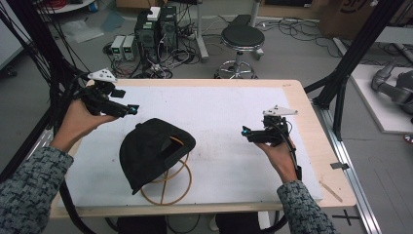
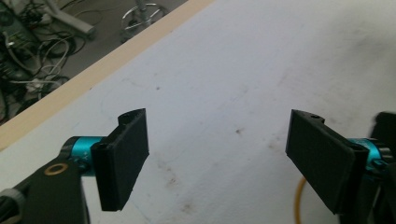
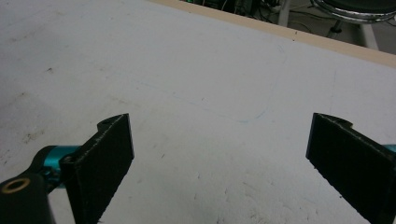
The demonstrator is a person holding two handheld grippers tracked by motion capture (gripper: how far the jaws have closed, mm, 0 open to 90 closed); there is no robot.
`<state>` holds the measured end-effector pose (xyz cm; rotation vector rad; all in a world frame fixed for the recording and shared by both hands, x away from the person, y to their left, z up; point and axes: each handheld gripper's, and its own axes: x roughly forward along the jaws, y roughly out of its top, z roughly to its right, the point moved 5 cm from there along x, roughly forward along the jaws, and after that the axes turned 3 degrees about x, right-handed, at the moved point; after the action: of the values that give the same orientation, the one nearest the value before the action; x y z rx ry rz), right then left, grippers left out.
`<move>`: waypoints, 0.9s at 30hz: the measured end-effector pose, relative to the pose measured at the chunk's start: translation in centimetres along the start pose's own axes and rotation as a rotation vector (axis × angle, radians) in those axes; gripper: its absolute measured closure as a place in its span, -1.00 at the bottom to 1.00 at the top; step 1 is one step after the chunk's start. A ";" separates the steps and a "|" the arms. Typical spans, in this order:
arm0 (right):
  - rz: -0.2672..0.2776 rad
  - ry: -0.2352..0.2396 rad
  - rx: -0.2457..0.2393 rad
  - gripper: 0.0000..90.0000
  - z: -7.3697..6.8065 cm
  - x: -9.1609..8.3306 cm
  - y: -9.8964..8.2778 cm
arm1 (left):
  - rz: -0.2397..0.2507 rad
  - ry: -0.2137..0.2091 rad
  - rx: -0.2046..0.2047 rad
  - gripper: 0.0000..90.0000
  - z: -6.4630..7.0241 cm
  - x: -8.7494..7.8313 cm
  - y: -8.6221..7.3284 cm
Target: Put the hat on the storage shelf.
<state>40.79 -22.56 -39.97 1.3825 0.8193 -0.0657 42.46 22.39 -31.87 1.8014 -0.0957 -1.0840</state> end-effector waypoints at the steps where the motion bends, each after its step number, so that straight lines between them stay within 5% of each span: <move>1: -0.003 0.002 -0.006 -0.84 0.0 0.1 0.0 | -0.001 0.022 -0.009 -0.59 -0.2 0.3 -0.5; 10: -0.002 0.030 -0.007 -0.84 0.1 0.5 0.0 | -0.032 0.153 -0.101 -0.79 -1.4 2.8 -4.3; 27: -0.002 0.029 -0.007 -0.84 -0.1 0.7 0.1 | -0.028 0.178 -0.119 -0.79 -1.4 3.1 -5.2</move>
<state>41.29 -22.21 -40.28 1.3787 0.8442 -0.0439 43.31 24.43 -37.66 1.7876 0.1001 -0.9245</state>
